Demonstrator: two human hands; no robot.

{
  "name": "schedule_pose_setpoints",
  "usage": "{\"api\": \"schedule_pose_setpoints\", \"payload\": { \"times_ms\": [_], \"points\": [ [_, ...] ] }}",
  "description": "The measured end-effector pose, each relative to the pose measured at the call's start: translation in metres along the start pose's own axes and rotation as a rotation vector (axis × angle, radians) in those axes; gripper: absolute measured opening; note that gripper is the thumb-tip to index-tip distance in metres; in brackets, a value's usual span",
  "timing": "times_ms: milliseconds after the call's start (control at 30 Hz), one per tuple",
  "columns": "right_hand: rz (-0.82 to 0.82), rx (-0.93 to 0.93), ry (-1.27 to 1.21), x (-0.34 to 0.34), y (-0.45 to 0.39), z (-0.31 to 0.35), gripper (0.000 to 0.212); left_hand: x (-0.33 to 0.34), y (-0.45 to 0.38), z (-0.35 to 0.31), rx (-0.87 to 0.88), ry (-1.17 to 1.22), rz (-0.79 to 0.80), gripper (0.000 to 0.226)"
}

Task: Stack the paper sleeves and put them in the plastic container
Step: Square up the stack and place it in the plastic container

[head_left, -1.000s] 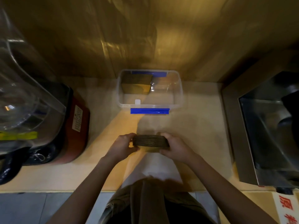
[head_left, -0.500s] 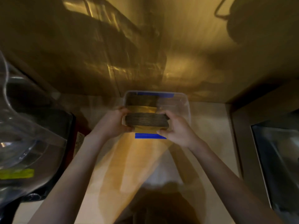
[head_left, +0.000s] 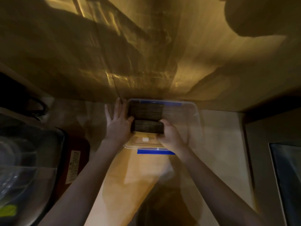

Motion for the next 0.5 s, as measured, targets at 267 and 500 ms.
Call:
{"api": "schedule_pose_setpoints", "payload": {
  "times_ms": [267,500],
  "points": [
    [-0.05,0.097,-0.198,0.0,0.001,0.005,0.061,0.015,0.005,-0.001,-0.127,0.181,-0.076,0.063],
    [-0.017,0.22,-0.554,-0.007,0.0,0.003,0.038,0.013,0.012,-0.001,-0.137,0.281,-0.14,0.062]
  ]
}}
Point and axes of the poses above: each hand's wrist, its own y-axis away from the middle knuckle, its own x-axis out of the palm, z = x × y, the point moved 3 cm from there along -y, towards the middle knuckle, and after that the axes turned 5 degrees about z, right-handed, at the moved point
